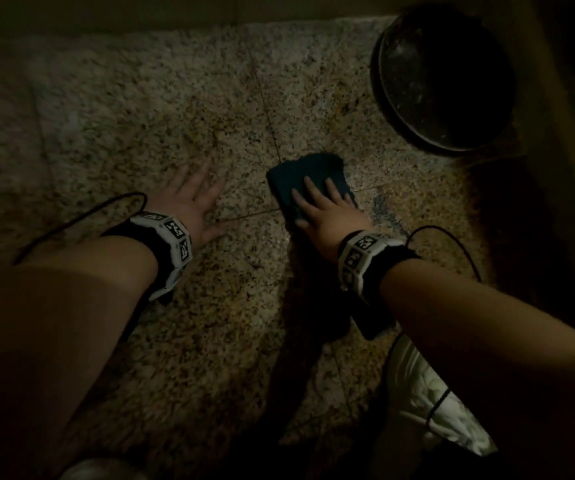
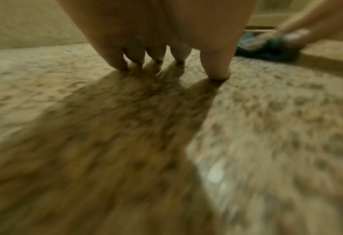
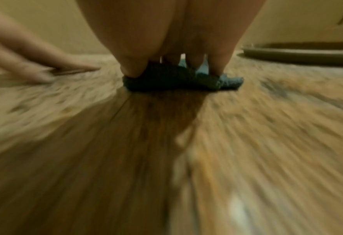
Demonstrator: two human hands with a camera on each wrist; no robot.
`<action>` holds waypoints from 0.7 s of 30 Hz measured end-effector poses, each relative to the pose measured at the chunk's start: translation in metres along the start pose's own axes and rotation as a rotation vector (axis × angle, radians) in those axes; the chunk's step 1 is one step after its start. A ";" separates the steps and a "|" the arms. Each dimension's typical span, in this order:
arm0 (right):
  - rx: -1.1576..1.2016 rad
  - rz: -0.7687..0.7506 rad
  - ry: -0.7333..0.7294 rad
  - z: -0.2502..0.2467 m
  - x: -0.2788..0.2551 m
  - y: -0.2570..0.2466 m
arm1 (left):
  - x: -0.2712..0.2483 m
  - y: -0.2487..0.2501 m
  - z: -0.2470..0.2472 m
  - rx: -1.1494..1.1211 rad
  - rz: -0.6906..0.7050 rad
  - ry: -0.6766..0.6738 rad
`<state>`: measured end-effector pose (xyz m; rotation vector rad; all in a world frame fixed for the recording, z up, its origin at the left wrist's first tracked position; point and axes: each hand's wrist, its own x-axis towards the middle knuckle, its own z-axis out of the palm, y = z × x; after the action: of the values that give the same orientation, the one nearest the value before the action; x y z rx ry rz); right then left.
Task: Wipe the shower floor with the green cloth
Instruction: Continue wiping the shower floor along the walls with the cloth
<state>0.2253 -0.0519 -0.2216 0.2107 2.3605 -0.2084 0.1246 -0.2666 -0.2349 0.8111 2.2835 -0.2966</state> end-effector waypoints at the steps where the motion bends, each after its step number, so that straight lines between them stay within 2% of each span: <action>1: 0.005 0.007 0.005 -0.005 0.007 -0.001 | -0.001 -0.002 0.002 -0.001 -0.024 -0.012; 5: 0.002 0.041 0.014 -0.034 0.042 -0.007 | -0.005 -0.003 0.008 -0.033 -0.099 -0.028; 11: 0.007 0.094 0.027 -0.085 0.090 -0.018 | -0.001 -0.005 0.008 -0.023 -0.100 -0.047; 17: 0.035 0.113 0.082 -0.080 0.092 -0.023 | 0.000 -0.005 0.007 -0.033 -0.091 -0.051; 21: 0.043 0.125 0.043 -0.069 0.075 -0.031 | -0.002 -0.005 0.009 -0.056 -0.074 -0.040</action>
<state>0.1195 -0.0612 -0.2223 0.3865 2.3768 -0.1965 0.1266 -0.2752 -0.2402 0.6873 2.2772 -0.2789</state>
